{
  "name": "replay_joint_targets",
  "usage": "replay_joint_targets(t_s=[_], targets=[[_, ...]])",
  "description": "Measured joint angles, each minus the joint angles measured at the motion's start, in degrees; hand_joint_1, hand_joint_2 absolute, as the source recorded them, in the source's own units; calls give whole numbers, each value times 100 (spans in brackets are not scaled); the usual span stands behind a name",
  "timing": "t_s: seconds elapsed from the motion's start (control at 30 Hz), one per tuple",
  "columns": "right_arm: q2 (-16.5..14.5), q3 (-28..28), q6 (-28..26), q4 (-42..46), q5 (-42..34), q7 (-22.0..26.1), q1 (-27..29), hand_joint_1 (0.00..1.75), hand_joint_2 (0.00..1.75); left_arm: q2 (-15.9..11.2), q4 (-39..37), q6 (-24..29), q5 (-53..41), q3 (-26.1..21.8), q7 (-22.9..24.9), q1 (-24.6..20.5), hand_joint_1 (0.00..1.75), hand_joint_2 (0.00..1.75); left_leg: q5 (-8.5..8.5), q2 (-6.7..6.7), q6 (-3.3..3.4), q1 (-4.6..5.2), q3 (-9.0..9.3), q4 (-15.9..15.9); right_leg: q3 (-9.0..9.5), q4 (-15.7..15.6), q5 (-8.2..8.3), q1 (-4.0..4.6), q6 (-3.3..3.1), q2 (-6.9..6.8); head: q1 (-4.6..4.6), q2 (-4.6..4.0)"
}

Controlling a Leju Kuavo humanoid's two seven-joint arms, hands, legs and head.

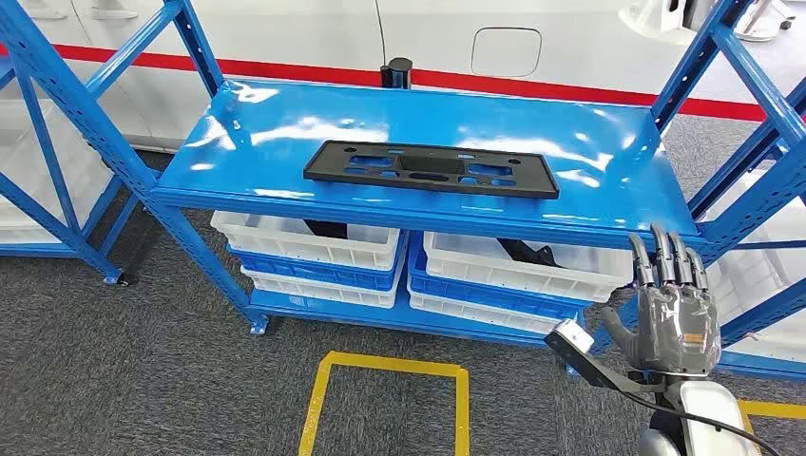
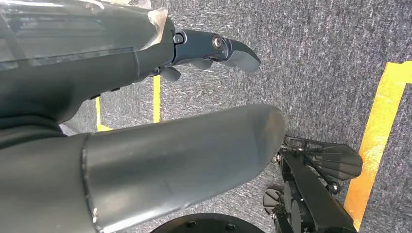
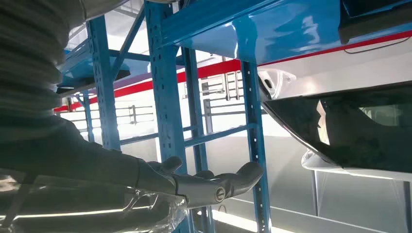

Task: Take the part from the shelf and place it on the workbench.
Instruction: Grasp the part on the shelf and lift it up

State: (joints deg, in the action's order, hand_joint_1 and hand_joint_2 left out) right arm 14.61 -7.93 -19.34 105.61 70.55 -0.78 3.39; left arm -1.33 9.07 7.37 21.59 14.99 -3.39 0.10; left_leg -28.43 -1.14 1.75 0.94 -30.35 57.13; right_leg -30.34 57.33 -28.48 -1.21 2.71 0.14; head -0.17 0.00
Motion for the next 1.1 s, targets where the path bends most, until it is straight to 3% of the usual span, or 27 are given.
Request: replay_joint_targets(t_s=[0.43,0.57,0.7,0.77,0.83,0.87,0.9,0.93,1.0,1.03,1.1], targets=[[-70,-28,102,0,97,30,-66,0,175,33,0,73,14,-2,2,-7,0,0,0,0,0,0,1,0,1,0,0,0,0,0,0,0],[-97,-39,125,0,110,39,-79,0,175,35,0,108,15,-2,2,-11,0,0,-23,7,36,11,-24,47,1,-16,16,-54,27,-1,-4,0],[-120,-46,139,0,136,47,-131,0,175,49,0,130,25,-2,32,-21,0,0,24,-1,109,-28,12,-50,-22,11,-3,-39,58,-9,-3,0],[-127,-46,151,-3,149,55,-161,0,175,62,0,146,44,-4,71,-36,0,0,71,-14,155,-78,61,-135,-242,432,-185,-19,37,-13,11,0],[-130,-46,174,-15,157,62,-180,0,175,76,0,169,66,-8,100,-45,0,0,71,-17,161,-86,64,-143,-669,1239,-460,-20,16,-12,20,0],[-132,-47,185,-26,161,62,-181,0,175,86,0,177,71,-10,106,-45,0,0,65,-15,154,-91,67,-142,-852,1549,-530,-27,33,-12,20,0],[-135,-48,193,-37,164,63,-182,0,175,99,0,188,74,-14,108,-45,0,0,54,-9,140,-101,76,-138,-942,1660,-509,-38,75,-13,20,0],[-137,-48,197,-46,170,68,-186,0,175,111,0,201,76,-17,109,-45,0,0,38,-3,115,-119,92,-131,-910,1522,-391,-54,138,-15,21,0],[-139,-52,198,-57,190,88,-205,0,175,130,0,228,76,-22,110,-45,0,0,-24,12,29,-160,130,-91,-587,749,-20,-101,281,-44,28,0],[-142,-57,200,-65,199,100,-218,0,175,130,-1,237,76,-25,111,-47,0,0,-67,19,-23,-163,137,-57,-422,406,108,-107,309,-52,39,0],[-149,-68,200,-83,206,133,-233,0,175,123,-1,243,75,-30,111,-54,0,0,-126,26,-102,-152,133,-13,-287,128,171,-101,219,-46,44,0]])
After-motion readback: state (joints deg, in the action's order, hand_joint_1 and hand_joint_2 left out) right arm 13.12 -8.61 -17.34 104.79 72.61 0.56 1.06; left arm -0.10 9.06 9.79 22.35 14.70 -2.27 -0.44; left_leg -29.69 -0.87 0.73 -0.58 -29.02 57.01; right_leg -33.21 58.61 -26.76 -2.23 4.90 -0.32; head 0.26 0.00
